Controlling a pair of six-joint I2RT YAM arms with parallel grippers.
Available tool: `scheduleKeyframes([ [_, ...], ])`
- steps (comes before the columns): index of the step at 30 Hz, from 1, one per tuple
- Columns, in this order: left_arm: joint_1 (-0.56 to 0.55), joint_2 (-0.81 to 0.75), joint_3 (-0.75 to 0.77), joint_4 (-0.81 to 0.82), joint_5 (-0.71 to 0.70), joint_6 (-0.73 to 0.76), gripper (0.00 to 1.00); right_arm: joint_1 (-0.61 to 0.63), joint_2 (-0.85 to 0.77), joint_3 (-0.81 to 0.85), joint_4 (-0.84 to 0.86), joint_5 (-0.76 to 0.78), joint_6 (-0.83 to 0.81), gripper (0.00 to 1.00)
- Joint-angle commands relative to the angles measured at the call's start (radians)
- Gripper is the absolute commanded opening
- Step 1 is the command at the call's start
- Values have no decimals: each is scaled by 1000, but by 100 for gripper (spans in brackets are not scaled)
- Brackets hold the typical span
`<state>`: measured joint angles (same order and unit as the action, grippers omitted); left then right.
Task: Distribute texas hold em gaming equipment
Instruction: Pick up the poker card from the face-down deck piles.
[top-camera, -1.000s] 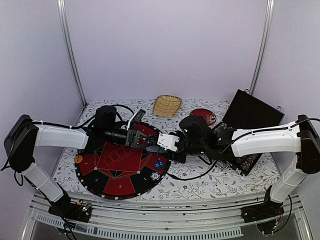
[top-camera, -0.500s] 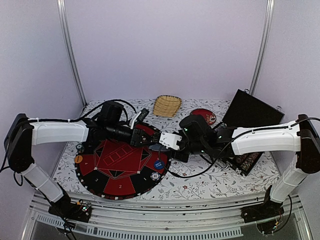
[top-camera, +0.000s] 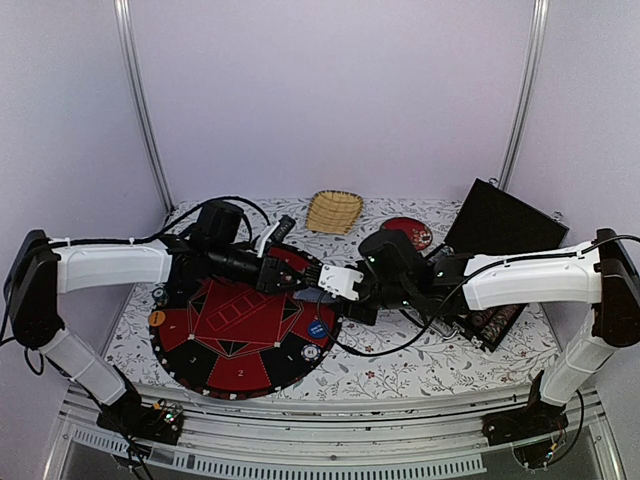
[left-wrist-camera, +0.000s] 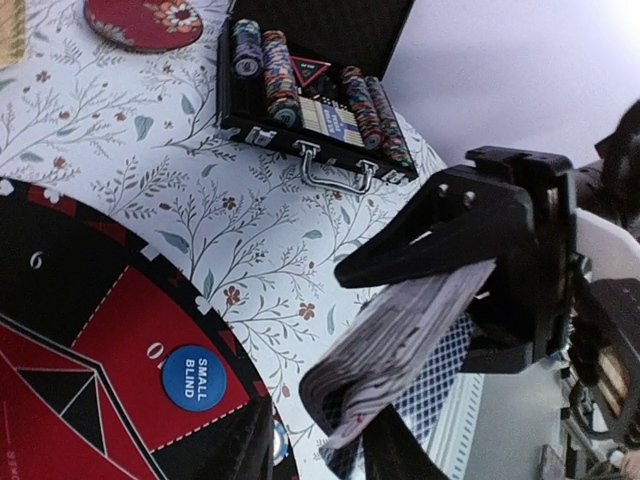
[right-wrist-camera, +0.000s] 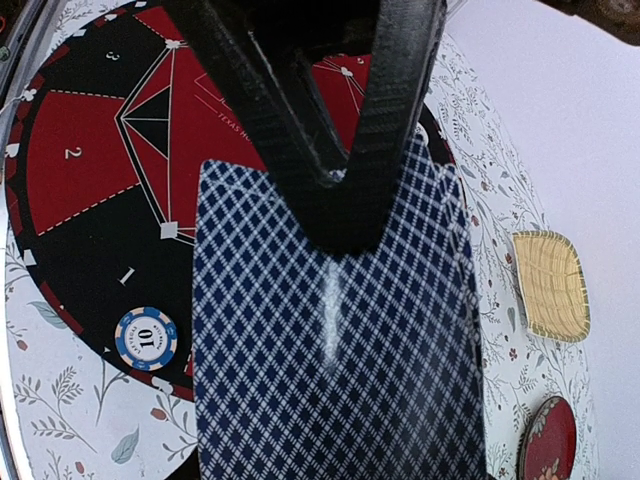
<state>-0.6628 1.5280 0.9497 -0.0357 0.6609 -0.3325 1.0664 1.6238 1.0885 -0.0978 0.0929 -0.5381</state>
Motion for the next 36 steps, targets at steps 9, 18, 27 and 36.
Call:
scheduleKeyframes([
  [9, 5, -65, 3, 2, 68, 16, 21, -9, -18, 14, 54, -45, 21, 42],
  [18, 23, -80, 4, -33, 51, 28, 34, -17, -19, 16, 49, -56, 23, 42],
  [27, 35, -103, -7, -27, 65, 20, 39, -21, -11, 18, 54, -79, 33, 41],
  [36, 34, -98, -25, -17, 117, 12, 9, -29, -13, 22, 60, -89, 41, 41],
])
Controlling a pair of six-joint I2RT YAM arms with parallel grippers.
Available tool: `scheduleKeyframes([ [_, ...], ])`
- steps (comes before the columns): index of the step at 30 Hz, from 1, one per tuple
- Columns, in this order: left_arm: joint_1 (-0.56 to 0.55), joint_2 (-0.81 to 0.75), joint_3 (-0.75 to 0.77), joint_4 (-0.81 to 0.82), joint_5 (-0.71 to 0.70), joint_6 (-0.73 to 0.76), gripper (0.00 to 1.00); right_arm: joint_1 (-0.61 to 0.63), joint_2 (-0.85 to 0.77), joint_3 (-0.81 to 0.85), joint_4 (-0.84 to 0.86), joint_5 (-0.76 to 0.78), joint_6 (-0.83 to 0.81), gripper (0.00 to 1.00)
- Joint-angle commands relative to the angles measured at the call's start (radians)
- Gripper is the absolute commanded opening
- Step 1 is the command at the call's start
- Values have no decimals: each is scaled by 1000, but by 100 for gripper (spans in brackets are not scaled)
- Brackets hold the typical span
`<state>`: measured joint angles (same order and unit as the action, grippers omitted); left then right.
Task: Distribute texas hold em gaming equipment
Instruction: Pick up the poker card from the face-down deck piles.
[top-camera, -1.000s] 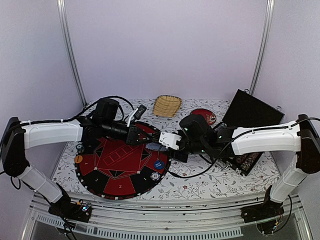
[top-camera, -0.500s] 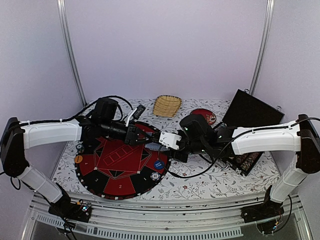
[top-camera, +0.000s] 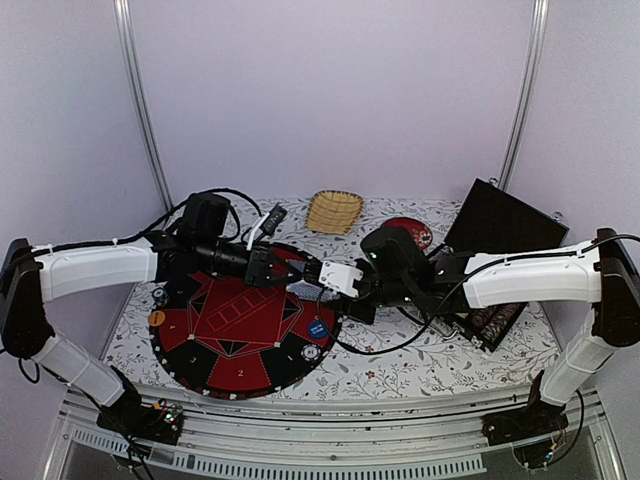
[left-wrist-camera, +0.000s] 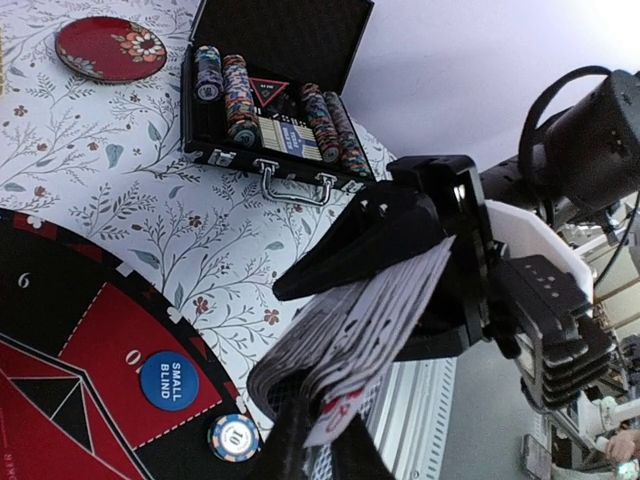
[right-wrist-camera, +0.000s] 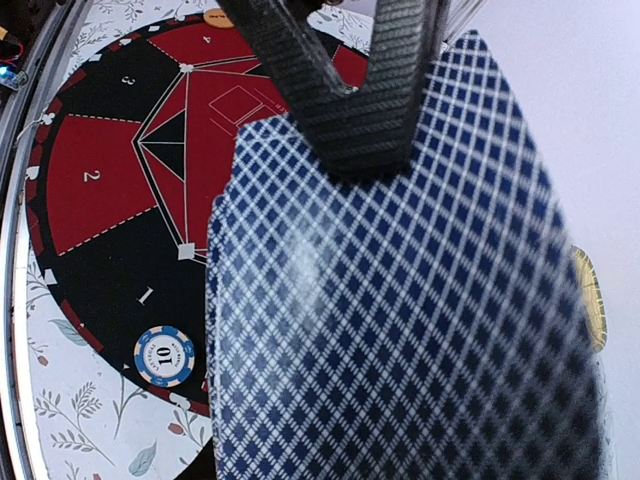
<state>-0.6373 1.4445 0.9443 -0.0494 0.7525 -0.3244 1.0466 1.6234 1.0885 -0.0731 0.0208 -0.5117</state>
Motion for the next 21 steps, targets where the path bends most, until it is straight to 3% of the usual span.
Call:
scheduleKeyframes([
  [1, 8, -18, -19, -6, 22, 7, 6, -10, -13, 21, 31, -18, 17, 41],
  [4, 8, -33, -20, -12, 6, 14, 0, -14, -17, 16, 30, -23, 20, 41],
  [14, 8, 9, 1, -58, -33, 5, 0, -34, -8, -13, 78, -81, 53, 40],
  [21, 1, 121, 20, -41, -34, -15, 0, -44, 6, -75, 80, -74, 94, 39],
])
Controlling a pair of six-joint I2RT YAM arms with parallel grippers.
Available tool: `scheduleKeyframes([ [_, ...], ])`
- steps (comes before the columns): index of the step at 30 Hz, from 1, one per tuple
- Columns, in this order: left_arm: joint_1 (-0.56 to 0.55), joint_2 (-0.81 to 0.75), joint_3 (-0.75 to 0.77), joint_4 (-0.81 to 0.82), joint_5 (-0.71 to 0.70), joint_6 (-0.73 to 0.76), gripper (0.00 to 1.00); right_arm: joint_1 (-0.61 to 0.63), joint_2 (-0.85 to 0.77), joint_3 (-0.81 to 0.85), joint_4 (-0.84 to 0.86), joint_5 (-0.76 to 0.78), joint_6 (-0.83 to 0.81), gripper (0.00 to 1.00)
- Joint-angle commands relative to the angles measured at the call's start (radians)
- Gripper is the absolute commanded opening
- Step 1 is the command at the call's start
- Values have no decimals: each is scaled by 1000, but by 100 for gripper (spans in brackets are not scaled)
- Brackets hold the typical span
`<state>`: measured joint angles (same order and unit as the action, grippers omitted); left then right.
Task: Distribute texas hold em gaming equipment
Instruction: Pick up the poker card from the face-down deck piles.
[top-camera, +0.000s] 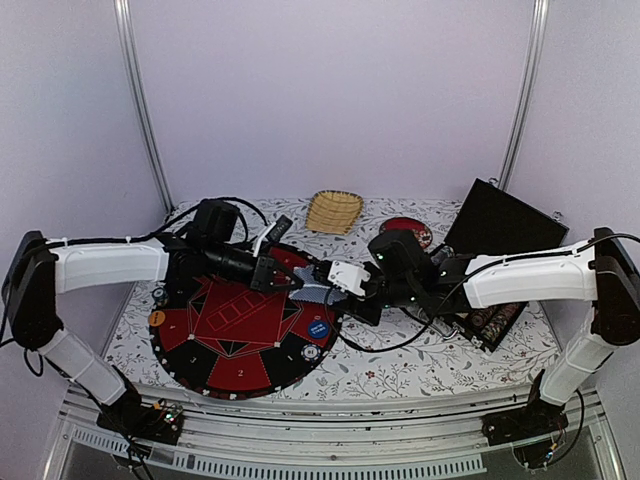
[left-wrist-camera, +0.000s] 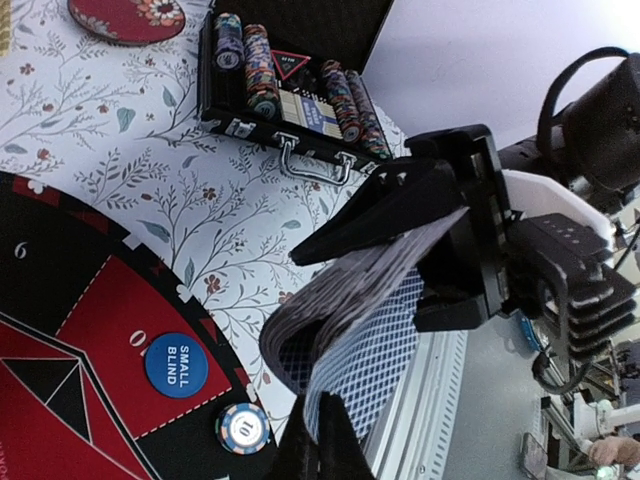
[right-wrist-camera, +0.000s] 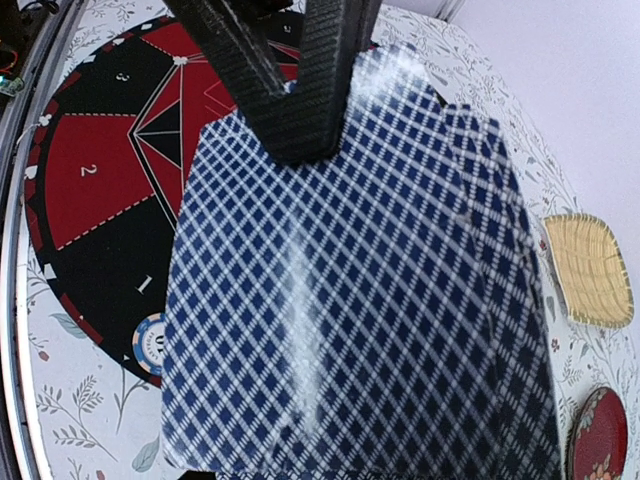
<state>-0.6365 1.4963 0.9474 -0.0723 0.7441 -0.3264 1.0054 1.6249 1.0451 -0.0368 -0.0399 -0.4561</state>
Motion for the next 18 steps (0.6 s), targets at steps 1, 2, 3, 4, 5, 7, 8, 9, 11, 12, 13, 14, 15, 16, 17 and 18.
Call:
scheduleKeyframes([
  [1, -5, 85, 18, -3, -18, -16, 0, -3, 6, -39, 32, -1, 41, 39],
  [2, -10, 102, 20, 12, -8, -18, 0, -2, 8, -48, 19, 12, 45, 39],
  [3, -16, 119, 23, 30, -3, -19, 0, -3, 10, -57, 8, 23, 55, 39],
  [4, -22, 137, 21, 55, -2, -25, 0, -3, 10, -70, 0, 31, 62, 39],
  [5, -29, 162, 19, 79, 0, -36, 0, -2, 10, -84, -1, 37, 78, 39],
  [7, -35, 215, 34, 104, 24, -52, 0, -2, 9, -117, 4, 36, 116, 39],
  [8, -35, 238, 43, 112, 34, -59, 0, -2, 7, -132, 12, 39, 135, 39],
  [9, -36, 256, 50, 130, 54, -69, 0, -2, 4, -156, 23, 45, 149, 38],
  [11, -37, 276, 48, 182, 83, -92, 0, -4, 0, -192, 59, 52, 184, 38],
  [12, -37, 282, 47, 206, 98, -100, 0, -5, 3, -206, 77, 51, 191, 38],
  [13, -37, 286, 49, 226, 113, -103, 0, -8, 11, -215, 93, 50, 201, 38],
  [14, -36, 290, 52, 239, 126, -104, 0, -9, 20, -219, 104, 49, 207, 38],
  [15, -36, 295, 53, 250, 136, -105, 0, -11, 33, -222, 114, 53, 212, 38],
  [16, -37, 298, 54, 253, 141, -104, 0, -13, 43, -226, 122, 58, 218, 37],
  [17, -37, 301, 54, 256, 147, -101, 0, -17, 50, -234, 136, 59, 220, 37],
  [18, -37, 305, 54, 257, 152, -99, 0, -21, 55, -240, 147, 58, 223, 37],
])
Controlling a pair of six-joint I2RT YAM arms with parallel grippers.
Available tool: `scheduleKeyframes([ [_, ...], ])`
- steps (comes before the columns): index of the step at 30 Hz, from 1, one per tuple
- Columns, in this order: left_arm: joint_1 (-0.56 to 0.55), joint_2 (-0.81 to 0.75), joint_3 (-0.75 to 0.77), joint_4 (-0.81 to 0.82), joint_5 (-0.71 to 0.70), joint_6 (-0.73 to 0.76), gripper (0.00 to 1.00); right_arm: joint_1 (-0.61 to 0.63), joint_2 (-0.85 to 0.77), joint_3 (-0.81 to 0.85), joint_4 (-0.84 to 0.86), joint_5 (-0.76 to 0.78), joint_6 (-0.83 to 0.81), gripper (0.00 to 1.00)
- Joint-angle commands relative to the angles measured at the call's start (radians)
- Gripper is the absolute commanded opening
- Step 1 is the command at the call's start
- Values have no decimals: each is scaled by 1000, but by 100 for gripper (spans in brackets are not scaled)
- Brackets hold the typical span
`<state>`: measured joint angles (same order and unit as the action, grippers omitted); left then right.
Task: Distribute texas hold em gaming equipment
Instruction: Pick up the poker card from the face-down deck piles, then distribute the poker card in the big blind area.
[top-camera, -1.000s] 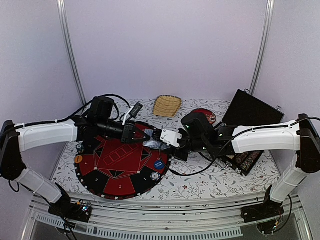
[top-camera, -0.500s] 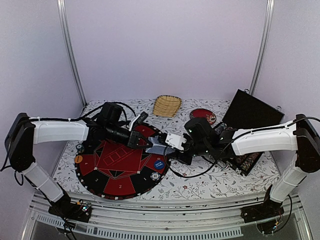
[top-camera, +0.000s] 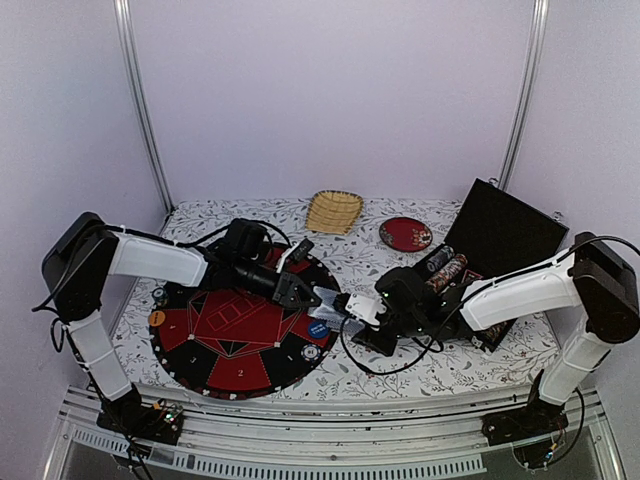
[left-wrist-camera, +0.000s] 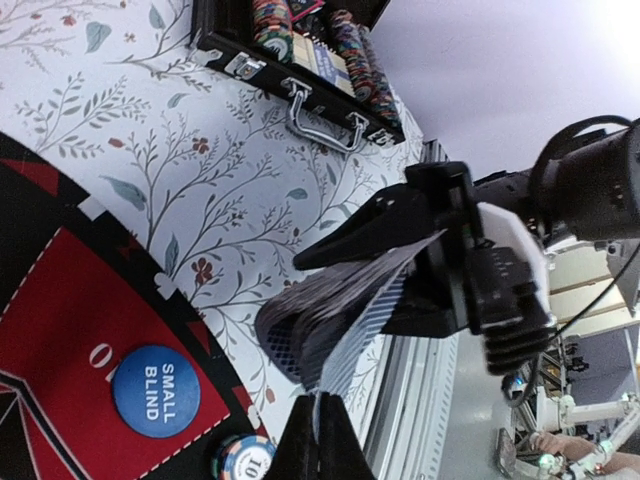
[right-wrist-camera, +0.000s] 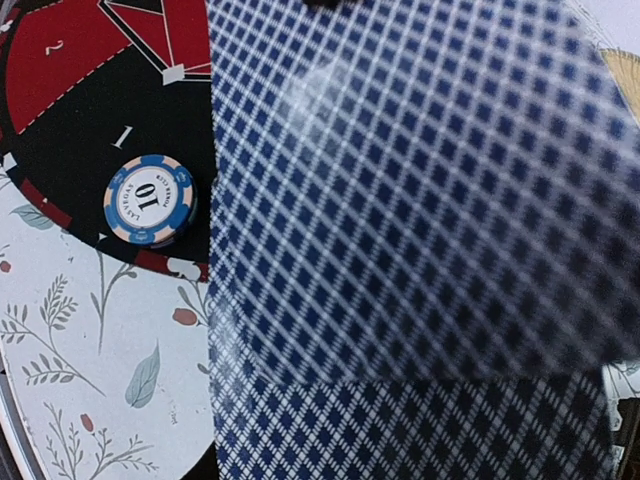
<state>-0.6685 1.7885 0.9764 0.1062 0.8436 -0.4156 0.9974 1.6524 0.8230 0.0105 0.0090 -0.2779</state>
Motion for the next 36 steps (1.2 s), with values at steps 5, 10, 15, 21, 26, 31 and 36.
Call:
scheduleKeyframes([
  [5, 7, 16, 14, 82, 71, -18, 0, -35, 35, -56, 131, -6, 61, 37],
  [10, 26, 2, 10, 82, 72, -22, 0, -49, 34, -82, 166, -21, 62, 37],
  [15, 70, -29, -8, 75, 69, -54, 0, -62, 38, -87, 178, -35, 59, 37],
  [21, 197, -146, -97, 14, -5, -108, 0, -73, 14, -82, 164, -46, 53, 37],
  [26, 310, -294, -207, -76, -98, -133, 0, -75, -16, -65, 136, -56, 44, 37],
  [31, 409, -412, -261, -201, -145, -94, 0, -77, -26, -35, 109, -71, 27, 37],
  [36, 502, -458, -264, -366, -163, -50, 0, -82, -36, -22, 94, -90, 5, 37],
])
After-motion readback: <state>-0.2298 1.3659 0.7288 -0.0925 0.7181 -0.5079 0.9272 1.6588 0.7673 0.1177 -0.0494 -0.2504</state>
